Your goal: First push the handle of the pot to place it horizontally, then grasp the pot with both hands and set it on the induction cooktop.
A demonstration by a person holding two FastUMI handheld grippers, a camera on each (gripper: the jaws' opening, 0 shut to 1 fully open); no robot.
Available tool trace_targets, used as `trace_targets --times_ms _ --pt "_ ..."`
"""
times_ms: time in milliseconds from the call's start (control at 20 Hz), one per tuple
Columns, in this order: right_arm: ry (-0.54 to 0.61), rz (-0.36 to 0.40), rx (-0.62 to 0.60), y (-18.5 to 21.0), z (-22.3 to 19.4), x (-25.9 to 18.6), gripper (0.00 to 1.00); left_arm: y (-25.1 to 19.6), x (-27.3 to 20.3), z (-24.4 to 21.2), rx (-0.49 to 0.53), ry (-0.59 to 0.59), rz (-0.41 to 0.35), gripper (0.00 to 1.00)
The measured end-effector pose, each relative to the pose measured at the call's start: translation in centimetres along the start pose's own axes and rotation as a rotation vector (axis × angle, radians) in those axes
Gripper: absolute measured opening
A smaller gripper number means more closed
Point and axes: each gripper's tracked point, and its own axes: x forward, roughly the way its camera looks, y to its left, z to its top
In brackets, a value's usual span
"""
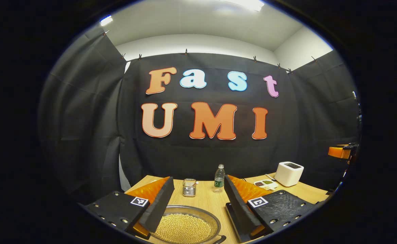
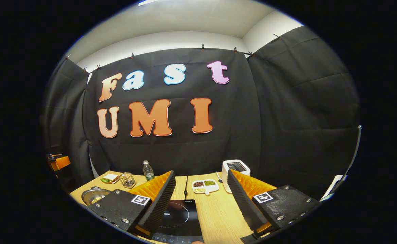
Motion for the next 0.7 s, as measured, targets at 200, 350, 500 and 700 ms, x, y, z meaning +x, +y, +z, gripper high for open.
trace_targets --times_ms 200,350,500,700 --pt "0.010 0.005 0.007 0.2 -0.4 0.2 0.95 -0.2 -0.2 -0.1 0.019 -0.004 -0.019 0.89" --pt "0.012 0.005 0.010 0.1 -0.6 0.3 0.95 -0.3 -0.4 -0.1 0.041 -0.016 -0.033 0.94" --pt "0.013 0.008 0.013 0.2 -0.6 0.2 0.95 -0.4 -0.4 -1.2 0.027 0.005 -0.070 0.60" --pt "0.011 0.010 0.013 0.3 -0.6 0.2 0.95 -0.4 -0.1 -3.1 0.032 0.061 -0.090 0.27"
